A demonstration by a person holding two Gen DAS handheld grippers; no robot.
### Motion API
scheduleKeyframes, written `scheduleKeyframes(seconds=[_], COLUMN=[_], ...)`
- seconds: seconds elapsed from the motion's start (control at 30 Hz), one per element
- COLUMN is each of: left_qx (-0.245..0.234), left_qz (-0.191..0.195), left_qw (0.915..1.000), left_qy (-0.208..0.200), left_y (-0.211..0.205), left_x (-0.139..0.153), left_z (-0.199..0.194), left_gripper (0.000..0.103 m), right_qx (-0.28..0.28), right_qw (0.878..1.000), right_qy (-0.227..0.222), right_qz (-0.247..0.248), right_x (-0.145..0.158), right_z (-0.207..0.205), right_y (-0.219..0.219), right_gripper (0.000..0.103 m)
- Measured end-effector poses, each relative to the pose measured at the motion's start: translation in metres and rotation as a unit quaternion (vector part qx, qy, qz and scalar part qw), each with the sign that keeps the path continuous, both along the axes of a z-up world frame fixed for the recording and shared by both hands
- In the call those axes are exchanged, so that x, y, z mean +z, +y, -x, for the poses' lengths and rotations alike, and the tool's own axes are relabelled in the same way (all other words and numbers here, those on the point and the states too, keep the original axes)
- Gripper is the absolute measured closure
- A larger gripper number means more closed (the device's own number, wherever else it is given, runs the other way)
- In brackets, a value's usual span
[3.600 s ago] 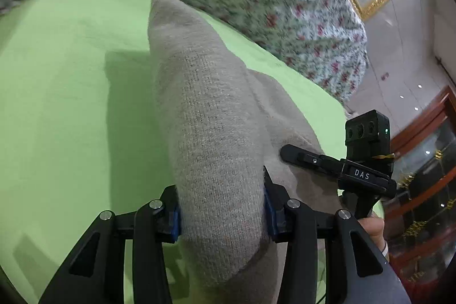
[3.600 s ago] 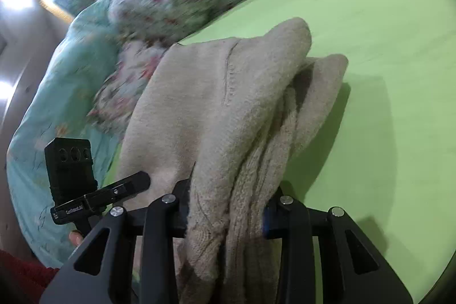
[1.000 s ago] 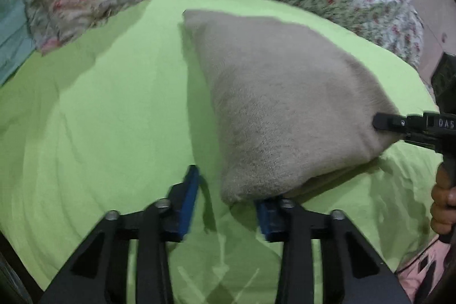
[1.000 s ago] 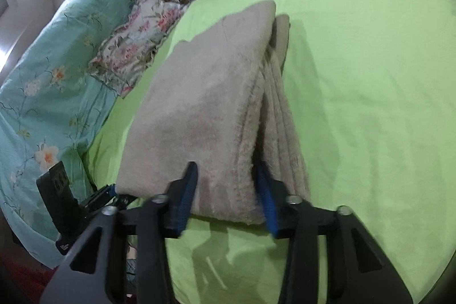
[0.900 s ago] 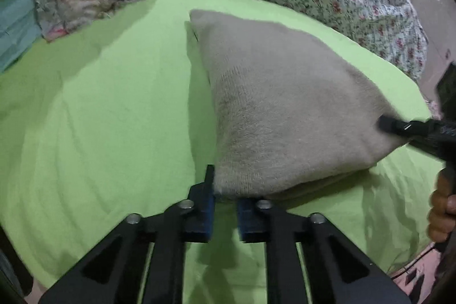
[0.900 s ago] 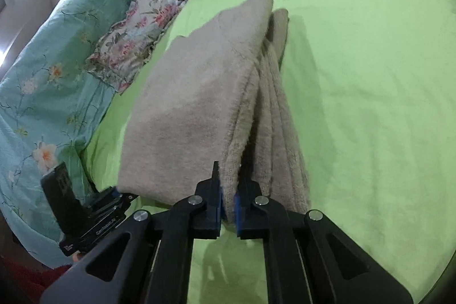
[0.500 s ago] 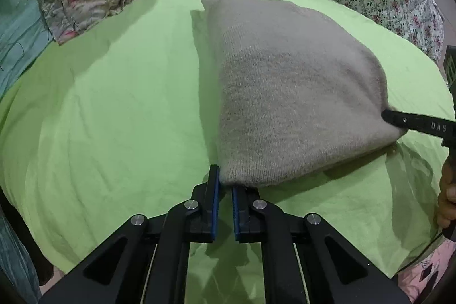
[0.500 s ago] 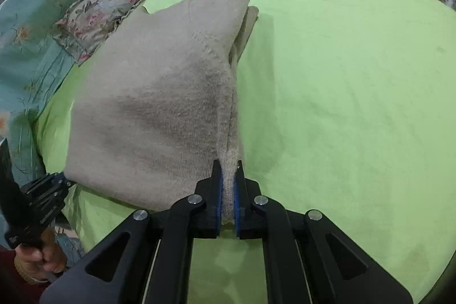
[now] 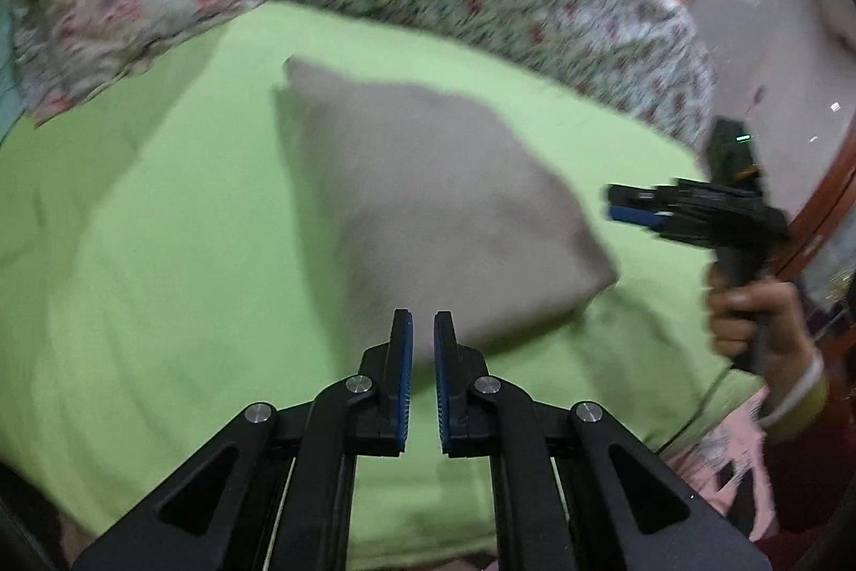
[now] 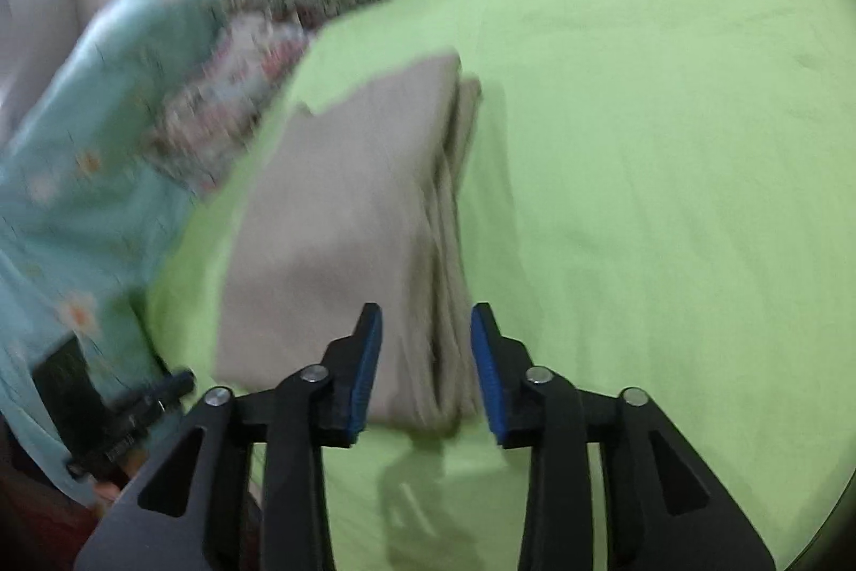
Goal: Fold small clothes
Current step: 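Press the folded sweater flat with both grippers and release it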
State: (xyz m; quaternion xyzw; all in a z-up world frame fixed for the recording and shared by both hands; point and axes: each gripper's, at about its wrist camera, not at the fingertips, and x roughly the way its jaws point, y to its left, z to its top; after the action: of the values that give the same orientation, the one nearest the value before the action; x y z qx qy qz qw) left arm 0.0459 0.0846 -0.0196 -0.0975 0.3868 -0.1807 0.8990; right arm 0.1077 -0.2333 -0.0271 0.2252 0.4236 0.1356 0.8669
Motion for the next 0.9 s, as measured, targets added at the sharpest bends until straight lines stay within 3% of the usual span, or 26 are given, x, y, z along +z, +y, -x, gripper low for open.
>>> scheduleKeyframes(seconds=[0.1, 0.27, 0.3, 0.33, 0.43, 0.53, 0.6, 0.63, 0.7, 0.77, 0.9], left_qx=[-0.017, -0.04, -0.032, -0.031, -0.023, -0.018, -0.017, -0.017, -0.016, -0.014, -0.007], left_qz=[0.016, 0.014, -0.008, -0.016, -0.018, -0.011, -0.009, -0.009, -0.006, -0.004, 0.0], left_qw=[0.9997, 0.9983, 0.9978, 0.997, 0.9976, 0.9975, 0.9975, 0.9975, 0.9974, 0.9973, 0.9971], left_qy=[-0.004, 0.04, 0.058, 0.07, 0.063, 0.067, 0.068, 0.068, 0.07, 0.072, 0.075], left_y=[-0.009, -0.02, -0.026, -0.029, -0.034, -0.037, -0.036, -0.035, -0.034, -0.036, -0.037], left_x=[-0.006, -0.044, -0.055, -0.062, -0.063, -0.066, -0.067, -0.067, -0.068, -0.069, -0.061], left_z=[-0.022, -0.05, -0.053, -0.056, -0.056, -0.057, -0.057, -0.056, -0.056, -0.059, -0.056], left_gripper=[0.093, 0.093, 0.094, 0.096, 0.095, 0.095, 0.095, 0.095, 0.095, 0.095, 0.095], right_qx=[-0.006, 0.013, 0.025, 0.032, 0.043, 0.031, 0.026, 0.013, -0.019, -0.027, 0.037], right_qw=[1.0, 0.999, 0.998, 0.999, 0.999, 0.996, 0.996, 0.997, 0.996, 0.995, 0.994], right_qy=[-0.005, 0.035, 0.041, 0.032, -0.021, 0.015, 0.032, 0.03, 0.023, -0.012, -0.055], right_qz=[-0.023, -0.036, -0.037, -0.023, 0.014, 0.083, 0.076, 0.072, 0.088, 0.1, 0.085], right_x=[-0.002, -0.028, -0.031, -0.028, -0.006, -0.027, -0.042, -0.04, -0.026, -0.002, 0.029], right_z=[-0.042, -0.109, -0.117, -0.122, -0.121, -0.13, -0.131, -0.128, -0.117, -0.096, -0.04], right_y=[0.003, 0.02, 0.024, 0.028, 0.034, 0.037, 0.034, 0.029, 0.023, 0.025, 0.057], right_gripper=[0.055, 0.058, 0.085, 0.09, 0.094, 0.094, 0.091, 0.08, 0.071, 0.071, 0.071])
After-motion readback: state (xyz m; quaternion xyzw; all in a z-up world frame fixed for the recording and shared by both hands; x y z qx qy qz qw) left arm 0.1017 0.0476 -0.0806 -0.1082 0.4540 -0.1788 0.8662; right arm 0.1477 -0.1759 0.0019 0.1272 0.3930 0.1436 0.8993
